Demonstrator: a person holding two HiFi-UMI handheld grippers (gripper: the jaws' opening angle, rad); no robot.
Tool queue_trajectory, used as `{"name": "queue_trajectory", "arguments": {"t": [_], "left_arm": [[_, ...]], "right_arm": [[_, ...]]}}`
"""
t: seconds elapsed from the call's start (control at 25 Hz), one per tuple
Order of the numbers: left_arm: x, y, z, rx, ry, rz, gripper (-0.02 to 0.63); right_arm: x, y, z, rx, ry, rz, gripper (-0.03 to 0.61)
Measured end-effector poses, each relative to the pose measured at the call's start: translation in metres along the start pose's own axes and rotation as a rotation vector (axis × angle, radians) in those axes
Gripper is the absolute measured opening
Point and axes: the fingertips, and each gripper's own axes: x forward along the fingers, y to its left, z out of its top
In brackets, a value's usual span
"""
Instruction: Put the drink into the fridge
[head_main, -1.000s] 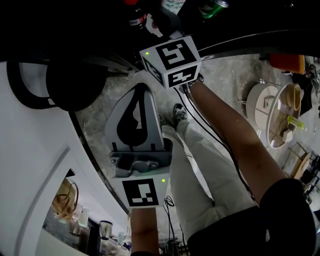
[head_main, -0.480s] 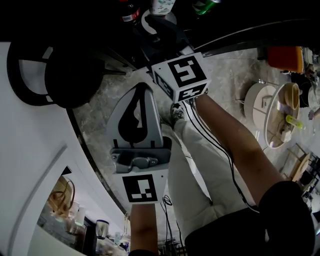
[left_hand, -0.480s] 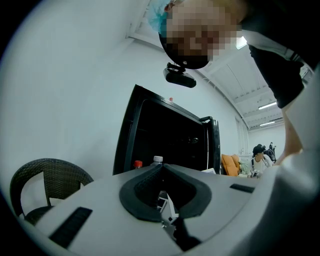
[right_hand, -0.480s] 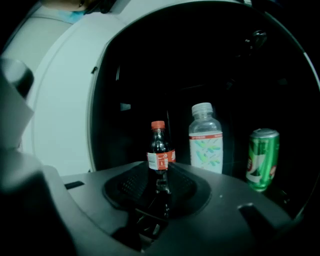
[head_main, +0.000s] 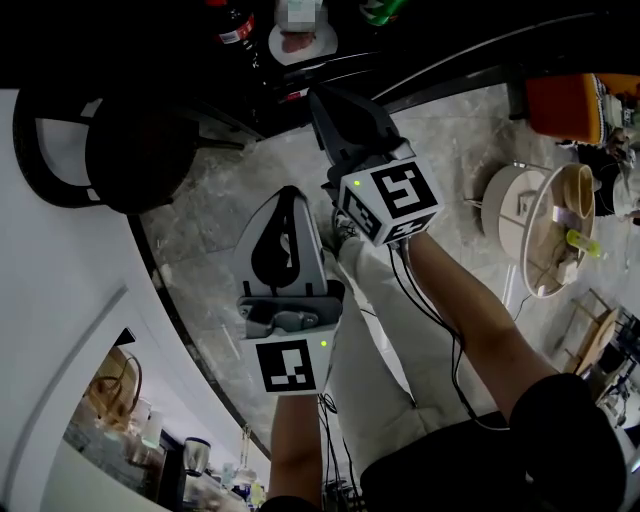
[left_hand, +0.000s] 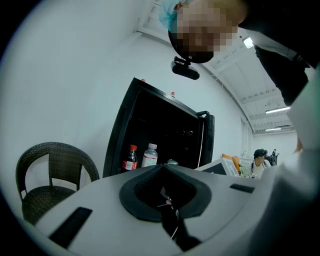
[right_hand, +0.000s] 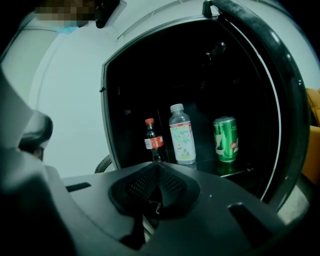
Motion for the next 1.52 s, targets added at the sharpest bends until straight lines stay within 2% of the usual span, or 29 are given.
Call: {"name": "queue_trajectory", "arguments": {"t": [0.4, 0.76, 0.88, 1.0, 1.24, 1.52], "left_arm": [[-0.014, -0.032, -0.022, -0.032, 0.071, 0.007, 0.009], [-0.016, -0.052, 0.008, -0.009, 0.078, 0.002, 0.009], [-0.018, -0.06, 0.026, -0.012, 0.08, 0.004, 0.009], [-0.016, -0.068, 0.056, 0.0, 0.046, 0.007, 0.009], [-0.018, -0.087, 0.107, 0.031, 0.015, -0.007, 0.009], [-0.034, -0.111, 0.158, 0.067, -0.011, -0.022, 0.009]], "right_arm": [[-0.071, -0.01, 0.002, 0.021, 0.006, -0.001, 0.014], [-0.124, 0.013, 0.041, -0.014, 0.013, 0.09, 0.014], [-0.141, 0.022, 0.054, -0.063, 0.034, 0.111, 0.014], [-0.155, 0.029, 0.077, -0.089, 0.023, 0.144, 0.014], [-0.178, 0.025, 0.127, -0.067, 0.015, 0.107, 0.014], [-0.205, 0.038, 0.182, -0.056, -0.034, 0.141, 0.014]]}}
